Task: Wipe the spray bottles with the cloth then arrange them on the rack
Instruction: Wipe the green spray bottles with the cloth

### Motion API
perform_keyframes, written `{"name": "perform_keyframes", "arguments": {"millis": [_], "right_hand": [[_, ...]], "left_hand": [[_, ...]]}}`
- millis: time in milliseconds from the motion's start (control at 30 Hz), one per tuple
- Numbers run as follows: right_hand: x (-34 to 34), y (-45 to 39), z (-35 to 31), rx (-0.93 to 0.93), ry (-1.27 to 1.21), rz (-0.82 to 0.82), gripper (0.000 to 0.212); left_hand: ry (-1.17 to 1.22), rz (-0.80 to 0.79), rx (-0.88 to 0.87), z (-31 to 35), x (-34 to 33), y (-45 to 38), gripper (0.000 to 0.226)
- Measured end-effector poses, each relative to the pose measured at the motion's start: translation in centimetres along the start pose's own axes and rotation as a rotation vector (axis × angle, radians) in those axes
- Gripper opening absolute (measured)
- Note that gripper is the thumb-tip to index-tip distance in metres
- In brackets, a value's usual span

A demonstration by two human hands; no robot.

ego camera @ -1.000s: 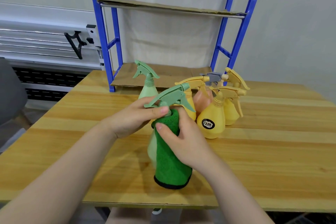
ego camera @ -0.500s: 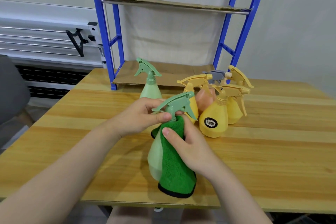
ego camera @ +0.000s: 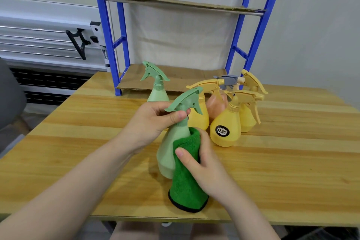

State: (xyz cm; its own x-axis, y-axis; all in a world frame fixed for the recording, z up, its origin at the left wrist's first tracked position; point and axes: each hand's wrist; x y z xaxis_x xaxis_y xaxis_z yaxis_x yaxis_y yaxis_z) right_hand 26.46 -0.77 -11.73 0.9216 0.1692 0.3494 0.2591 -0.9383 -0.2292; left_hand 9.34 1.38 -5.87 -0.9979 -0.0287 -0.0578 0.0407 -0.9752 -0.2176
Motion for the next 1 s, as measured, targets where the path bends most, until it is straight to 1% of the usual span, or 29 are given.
{"name": "perform_keyframes", "arguments": {"millis": [133, 300, 400, 500, 567, 633, 700, 733, 833, 933, 1000], "right_hand": [[0.0, 0.9, -0.1, -0.017, 0.013, -0.016, 0.058], [-0.5, 1.0, -0.2, 0.013, 0.059, 0.0, 0.067], [-1.1, 0.5, -0.2, 0.034, 0.055, 0.075, 0.072], [-1.3, -0.7, -0.8, 0.079, 0.118, 0.12, 0.078], [-1.2, -1.4, -1.6, 0.123, 0.178, 0.109, 0.075], [-1.1, -2.0, -2.7, 0.169, 0.237, 0.1, 0.067], [-1.1, -2.8, -3.6, 0.216, 0.264, 0.142, 0.057], [-1.1, -3.2, -3.9, 0.235, 0.28, 0.176, 0.054], [-1.3, -4.2, -4.2, 0.271, 0.345, 0.257, 0.054], [-1.5, -4.0, -3.7, 0.277, 0.269, 0.314, 0.055], [-1.6, -3.5, -2.9, 0.257, 0.228, 0.322, 0.057]], "left_hand": [[0.049, 0.083, 0.001, 0.1, 0.3, 0.1, 0.019], [0.094, 0.219, -0.01, 1.2, 1.5, -0.5, 0.025], [0.107, 0.236, -0.035, 1.8, 1.5, -0.7, 0.026], [0.009, 0.217, -0.086, 2.1, 0.8, -0.3, 0.023], [-0.054, 0.218, -0.11, 2.2, 0.3, 0.0, 0.023], [-0.113, 0.218, -0.128, 2.0, 0.0, 0.1, 0.026], [-0.187, 0.222, -0.154, 1.4, -0.5, 0.2, 0.024], [-0.183, 0.239, -0.151, 1.0, -0.9, 0.2, 0.021], [-0.051, 0.314, -0.101, 0.3, -1.7, 0.3, 0.018], [-0.029, 0.339, -0.124, 0.4, -1.7, 0.1, 0.018], [-0.007, 0.34, -0.116, 0.4, -1.6, 0.1, 0.019]]}}
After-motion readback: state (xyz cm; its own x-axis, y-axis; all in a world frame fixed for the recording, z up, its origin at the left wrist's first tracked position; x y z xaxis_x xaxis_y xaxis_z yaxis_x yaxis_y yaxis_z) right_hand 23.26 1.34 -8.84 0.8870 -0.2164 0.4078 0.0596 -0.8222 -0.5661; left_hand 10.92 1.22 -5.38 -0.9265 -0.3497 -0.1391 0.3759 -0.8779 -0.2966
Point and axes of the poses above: each hand's wrist, its own y-axis away from the middle knuckle, its own x-axis out of the back of the hand, z = x × y, and after that the axes turned 8 degrees about z, right-handed
